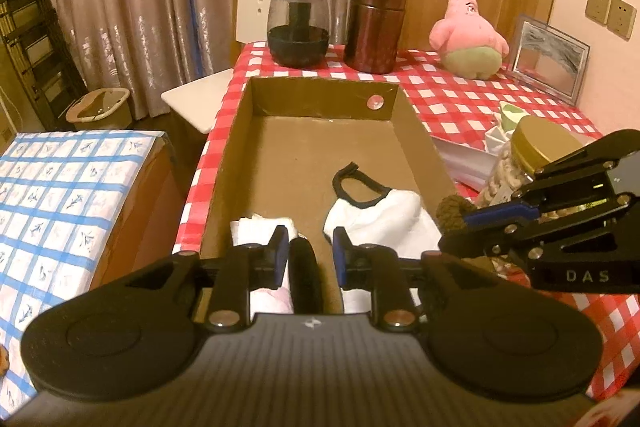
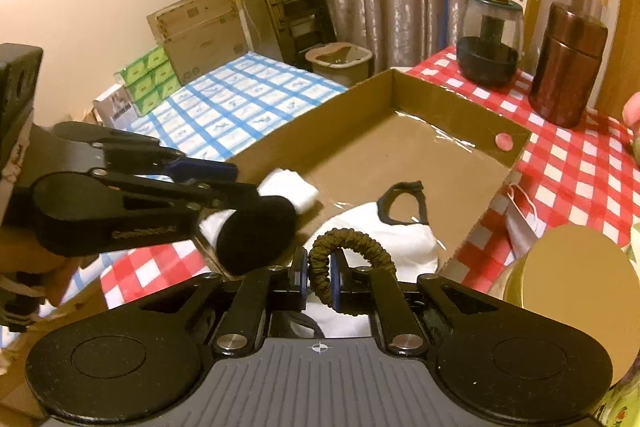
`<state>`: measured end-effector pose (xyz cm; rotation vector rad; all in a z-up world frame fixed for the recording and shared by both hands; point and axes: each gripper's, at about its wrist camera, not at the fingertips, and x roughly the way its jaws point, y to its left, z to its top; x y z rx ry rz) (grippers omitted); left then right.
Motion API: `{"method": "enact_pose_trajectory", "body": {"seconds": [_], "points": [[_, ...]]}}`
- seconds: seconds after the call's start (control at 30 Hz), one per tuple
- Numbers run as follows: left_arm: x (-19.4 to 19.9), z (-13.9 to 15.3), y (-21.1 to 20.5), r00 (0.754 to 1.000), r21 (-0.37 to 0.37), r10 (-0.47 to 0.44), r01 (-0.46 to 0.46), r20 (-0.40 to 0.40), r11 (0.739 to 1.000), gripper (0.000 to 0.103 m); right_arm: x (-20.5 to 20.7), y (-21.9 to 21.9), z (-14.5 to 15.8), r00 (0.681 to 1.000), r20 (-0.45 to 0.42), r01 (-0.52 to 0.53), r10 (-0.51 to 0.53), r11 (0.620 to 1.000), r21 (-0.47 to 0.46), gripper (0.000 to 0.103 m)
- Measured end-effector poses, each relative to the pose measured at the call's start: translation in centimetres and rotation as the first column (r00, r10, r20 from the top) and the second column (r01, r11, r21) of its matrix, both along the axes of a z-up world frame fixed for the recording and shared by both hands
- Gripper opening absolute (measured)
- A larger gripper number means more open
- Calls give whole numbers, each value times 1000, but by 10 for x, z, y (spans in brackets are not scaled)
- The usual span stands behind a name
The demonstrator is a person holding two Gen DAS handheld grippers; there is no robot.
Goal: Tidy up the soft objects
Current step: 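Carry sponge and hair tie into the cardboard tray and open both grippers, then move both grippers back over the pile of soft items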
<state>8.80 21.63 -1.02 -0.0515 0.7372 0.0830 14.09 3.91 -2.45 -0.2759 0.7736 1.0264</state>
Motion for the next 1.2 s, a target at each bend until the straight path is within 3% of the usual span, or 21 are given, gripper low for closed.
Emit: {"method": "enact_pose_trajectory", "body": {"seconds": [0.17, 0.23, 0.53, 0.8, 1.2], "points": [[-8, 2, 4, 1000, -8, 18, -18, 0, 1000, 21, 0, -6, 1, 1000, -8, 6, -6, 1000, 27, 34], [-10, 3, 5, 1000, -13, 24, -24, 4, 1000, 20, -1, -8, 2, 1000, -13, 9, -8, 999, 31, 36], [-21, 6, 1, 999, -30, 43, -43, 4, 999, 22, -16, -34, 16, 999, 13, 34, -34, 998, 46, 37], [-27, 16, -21, 1000, -56, 15, -14, 15, 998, 27, -29, -88, 42, 989, 46, 133, -137, 987, 85, 38], [-28, 32, -85, 996, -105, -83, 85, 18, 991, 43, -44, -185, 69, 921, 89, 371, -378, 925, 83, 38]]}}
